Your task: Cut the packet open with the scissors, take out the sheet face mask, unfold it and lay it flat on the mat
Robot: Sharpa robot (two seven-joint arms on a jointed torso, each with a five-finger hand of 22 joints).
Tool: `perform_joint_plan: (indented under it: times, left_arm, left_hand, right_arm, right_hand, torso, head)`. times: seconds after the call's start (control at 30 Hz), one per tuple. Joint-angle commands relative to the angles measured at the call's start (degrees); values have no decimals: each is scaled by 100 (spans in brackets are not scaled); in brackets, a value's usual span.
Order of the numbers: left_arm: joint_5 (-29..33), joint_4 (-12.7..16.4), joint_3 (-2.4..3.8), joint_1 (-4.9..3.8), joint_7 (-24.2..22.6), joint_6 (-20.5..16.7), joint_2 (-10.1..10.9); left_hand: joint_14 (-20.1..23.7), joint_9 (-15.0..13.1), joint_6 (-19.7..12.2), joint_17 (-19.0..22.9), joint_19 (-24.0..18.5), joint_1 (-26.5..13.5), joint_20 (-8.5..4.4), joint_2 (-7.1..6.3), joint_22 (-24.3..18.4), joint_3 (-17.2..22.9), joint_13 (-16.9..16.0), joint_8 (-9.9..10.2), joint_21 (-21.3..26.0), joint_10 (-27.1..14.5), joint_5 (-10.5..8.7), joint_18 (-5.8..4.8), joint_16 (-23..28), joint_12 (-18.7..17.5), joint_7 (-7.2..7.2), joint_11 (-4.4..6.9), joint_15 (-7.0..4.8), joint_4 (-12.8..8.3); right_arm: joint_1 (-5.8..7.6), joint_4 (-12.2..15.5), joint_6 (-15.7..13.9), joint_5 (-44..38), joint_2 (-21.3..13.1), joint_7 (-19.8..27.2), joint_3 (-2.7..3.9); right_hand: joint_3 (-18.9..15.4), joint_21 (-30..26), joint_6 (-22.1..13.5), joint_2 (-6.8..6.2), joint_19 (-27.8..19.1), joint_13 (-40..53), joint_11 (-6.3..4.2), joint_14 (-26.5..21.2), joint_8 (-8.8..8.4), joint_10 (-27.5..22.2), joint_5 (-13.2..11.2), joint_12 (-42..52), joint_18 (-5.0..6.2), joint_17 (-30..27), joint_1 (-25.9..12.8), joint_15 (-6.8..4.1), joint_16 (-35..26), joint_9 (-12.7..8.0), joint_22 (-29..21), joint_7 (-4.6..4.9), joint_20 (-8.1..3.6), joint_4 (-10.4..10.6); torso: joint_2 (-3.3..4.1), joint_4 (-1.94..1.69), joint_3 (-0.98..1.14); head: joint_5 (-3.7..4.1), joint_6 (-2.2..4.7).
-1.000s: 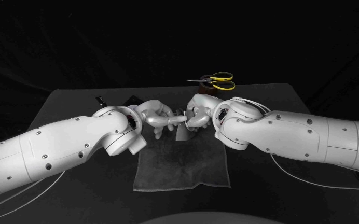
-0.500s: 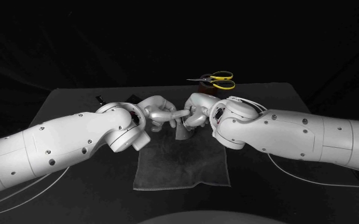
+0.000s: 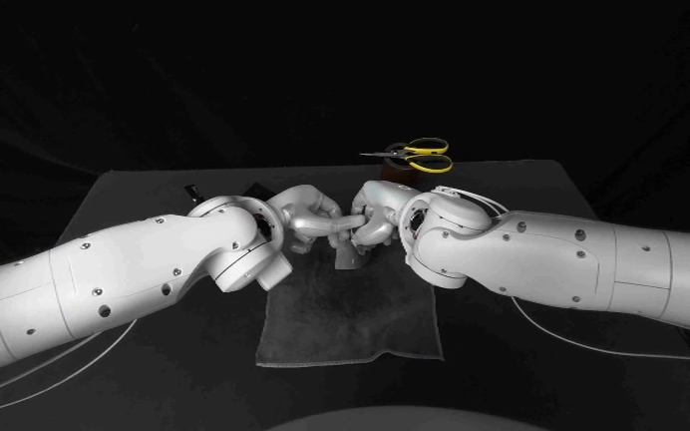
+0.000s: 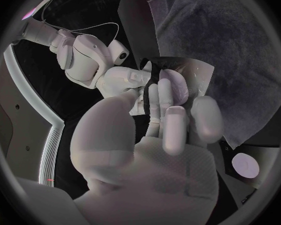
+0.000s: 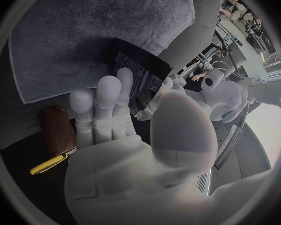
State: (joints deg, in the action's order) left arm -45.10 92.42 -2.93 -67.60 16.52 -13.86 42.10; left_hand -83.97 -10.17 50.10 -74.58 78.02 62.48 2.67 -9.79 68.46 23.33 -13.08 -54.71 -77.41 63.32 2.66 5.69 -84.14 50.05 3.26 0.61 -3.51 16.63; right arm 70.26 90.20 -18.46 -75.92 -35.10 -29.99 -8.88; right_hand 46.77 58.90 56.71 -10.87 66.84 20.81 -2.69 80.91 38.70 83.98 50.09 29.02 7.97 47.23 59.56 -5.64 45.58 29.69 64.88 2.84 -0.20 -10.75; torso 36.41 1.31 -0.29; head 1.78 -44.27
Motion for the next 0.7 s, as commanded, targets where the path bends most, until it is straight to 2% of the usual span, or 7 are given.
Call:
perform_joint_plan:
  times: [0.03, 0.1, 0.13, 0.23, 0.43, 0.7]
  left_arm:
    - [-129, 0, 5, -9, 174, 153, -21]
    - [-146, -7, 5, -9, 203, 161, -21]
    - [-153, -10, 5, -10, 216, 164, -20]
    - [-169, -17, 5, -10, 241, 171, -17]
    - [-196, -18, 5, -11, 267, 183, -18]
    - [-206, -5, 6, -11, 287, 140, -20]
  left_hand:
    - [-299, -5, 20, -183, 28, 275, -56, -93, 45, 632, -18, -79, -51, 101, 23, -96, -104, -56, -55, 13, -75, 29]
    - [-309, -16, 24, -230, 21, 311, -59, -149, 43, 822, -25, -110, -50, 123, 23, -97, -124, -63, -65, 38, -74, -5]
    - [-320, -50, 28, -288, 12, 394, -70, -235, 42, 1167, -50, -198, -51, 181, 26, -97, -150, -52, -92, 54, -99, -40]
    - [-352, -95, 43, -434, 37, 449, -88, -296, 93, 1400, -89, -309, -81, 255, 28, -106, -205, -4, -121, 86, -119, -92]
    - [-398, -138, 47, -633, 99, 519, -112, -384, 203, 1599, -136, -418, -149, 318, 27, -129, -282, 47, -156, 117, -145, -202]
    - [-367, -139, -9, -518, 55, 500, -120, -451, 129, 1653, -147, -421, -106, 280, 31, -112, -243, 33, -142, 108, -142, -222]
  right_arm:
    - [1, 36, 80, -117, 10, -44, 4]
    - [1, 50, 81, -126, 4, -46, 4]
    - [1, 58, 81, -132, -2, -47, 4]
    - [1, 75, 89, -144, -15, -52, 4]
    - [0, 81, 127, -154, -18, -66, 4]
    - [1, 58, 211, -166, -3, -103, 4]
  right_hand:
    - [260, 25, 149, 42, 49, 7, -35, 62, 141, 235, 36, 9, 86, -4, -8, -73, 19, 1228, 4, -149, -10, -237]
    - [269, 23, 146, 41, 45, 13, -36, 62, 147, 233, 36, 16, 88, 2, -13, -74, 20, 1235, 3, -149, -12, -237]
    - [269, 23, 146, 41, 45, 13, -36, 62, 147, 233, 36, 16, 88, 2, -13, -74, 20, 1235, 3, -149, -12, -237]
    - [269, 23, 146, 41, 45, 13, -36, 62, 147, 233, 36, 16, 88, 2, -13, -74, 20, 1235, 3, -149, -12, -237]
    - [269, 23, 146, 41, 45, 13, -36, 62, 147, 233, 36, 16, 88, 2, -13, -74, 20, 1235, 3, -149, -12, -237]
    - [278, 34, 143, 40, 51, 18, -37, 63, 153, 231, 36, 22, 86, 15, -17, -75, 30, 1241, 13, -150, -13, -238]
  torso:
    - [2, 1, 3]
    - [0, 1, 3]
    - [0, 1, 3]
    - [0, 2, 3]
    - [0, 2, 0]
    - [-2, 1, -4]
  head:
    - [-9, -15]
    - [-12, -12]
    - [-15, -12]
    - [-21, -14]
    - [-22, -24]
    - [-26, -36]
